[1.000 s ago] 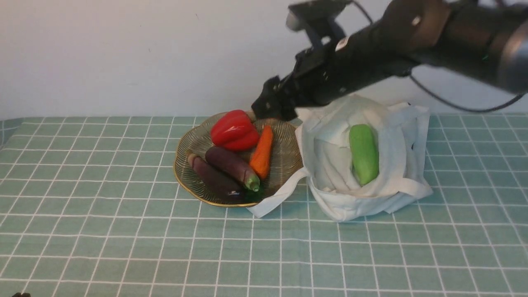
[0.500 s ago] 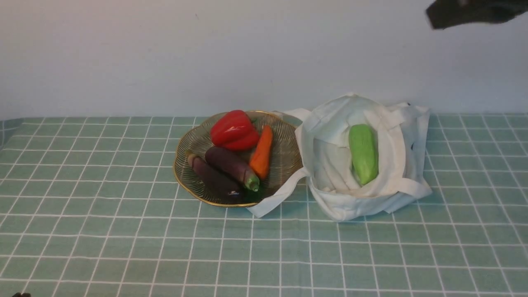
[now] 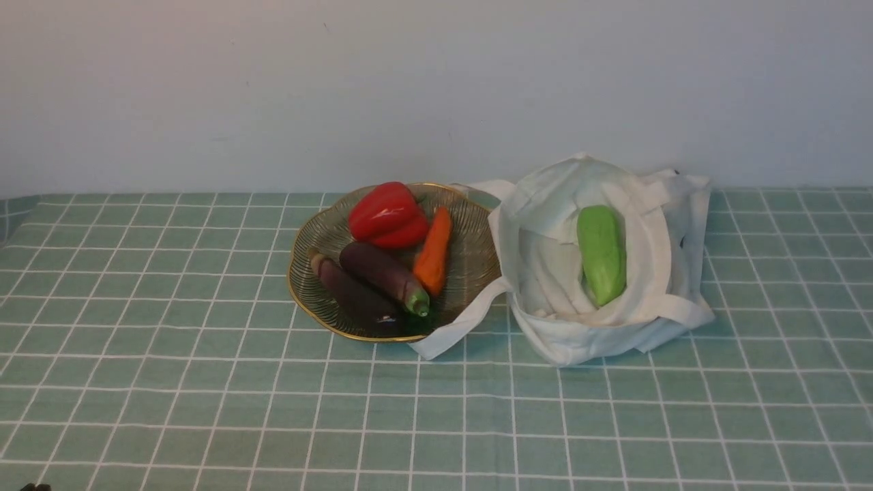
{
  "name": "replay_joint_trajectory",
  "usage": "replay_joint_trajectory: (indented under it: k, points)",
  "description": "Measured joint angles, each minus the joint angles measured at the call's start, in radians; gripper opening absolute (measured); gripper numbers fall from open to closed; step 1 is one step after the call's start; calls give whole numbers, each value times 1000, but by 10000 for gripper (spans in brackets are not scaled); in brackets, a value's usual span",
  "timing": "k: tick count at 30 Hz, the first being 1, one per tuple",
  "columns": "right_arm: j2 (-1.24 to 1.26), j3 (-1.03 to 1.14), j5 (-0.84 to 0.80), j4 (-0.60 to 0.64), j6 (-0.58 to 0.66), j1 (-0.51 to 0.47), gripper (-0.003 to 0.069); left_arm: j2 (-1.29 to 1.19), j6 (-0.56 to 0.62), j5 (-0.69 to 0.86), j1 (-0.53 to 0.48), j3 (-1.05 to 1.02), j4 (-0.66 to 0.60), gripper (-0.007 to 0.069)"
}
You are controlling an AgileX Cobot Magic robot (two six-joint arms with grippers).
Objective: Take vegetables from cloth bag on blue coffee tablecloth place on plate.
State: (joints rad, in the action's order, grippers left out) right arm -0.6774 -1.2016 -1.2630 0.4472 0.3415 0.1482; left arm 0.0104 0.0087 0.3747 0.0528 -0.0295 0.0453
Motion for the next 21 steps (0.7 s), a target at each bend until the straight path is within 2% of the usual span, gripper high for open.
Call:
replay_joint_trajectory:
  k: [3,4,5,12,17,21]
  points:
    - [163,185,107,13,0,0,-15,0,0,0,0,0,0,-5]
    - [174,185,107,13,0,0,-15,0,0,0,0,0,0,-5]
    - [257,299,203,15,1,0,-15,0,0,0,0,0,0,-5]
    - [493,674,608,31,1,0,-15,0,0,0,0,0,0,-5]
    - [524,788,820,52,1,0,-15,0,0,0,0,0,0,-5]
    - [526,811,883,56,1,0,-15,0,0,0,0,0,0,-5]
